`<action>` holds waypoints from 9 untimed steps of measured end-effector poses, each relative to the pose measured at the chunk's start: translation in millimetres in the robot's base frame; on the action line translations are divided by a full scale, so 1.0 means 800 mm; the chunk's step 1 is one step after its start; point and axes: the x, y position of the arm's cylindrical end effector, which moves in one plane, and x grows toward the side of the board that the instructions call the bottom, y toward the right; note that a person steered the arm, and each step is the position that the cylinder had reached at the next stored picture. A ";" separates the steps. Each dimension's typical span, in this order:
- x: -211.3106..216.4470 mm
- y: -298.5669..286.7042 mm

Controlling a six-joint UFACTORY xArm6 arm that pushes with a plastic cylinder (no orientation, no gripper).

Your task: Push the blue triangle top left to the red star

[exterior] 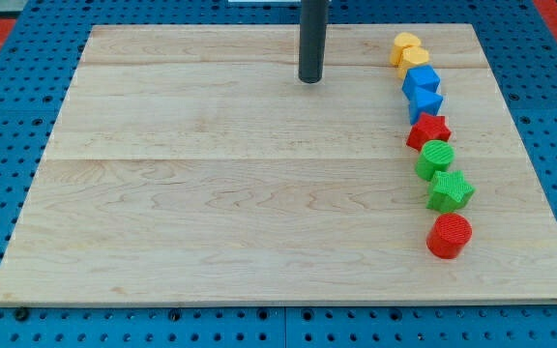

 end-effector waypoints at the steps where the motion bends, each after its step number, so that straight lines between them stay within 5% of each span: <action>1: 0.000 0.000; 4: -0.001 0.006; 6: -0.076 0.078; 7: -0.102 0.019; 9: -0.133 0.132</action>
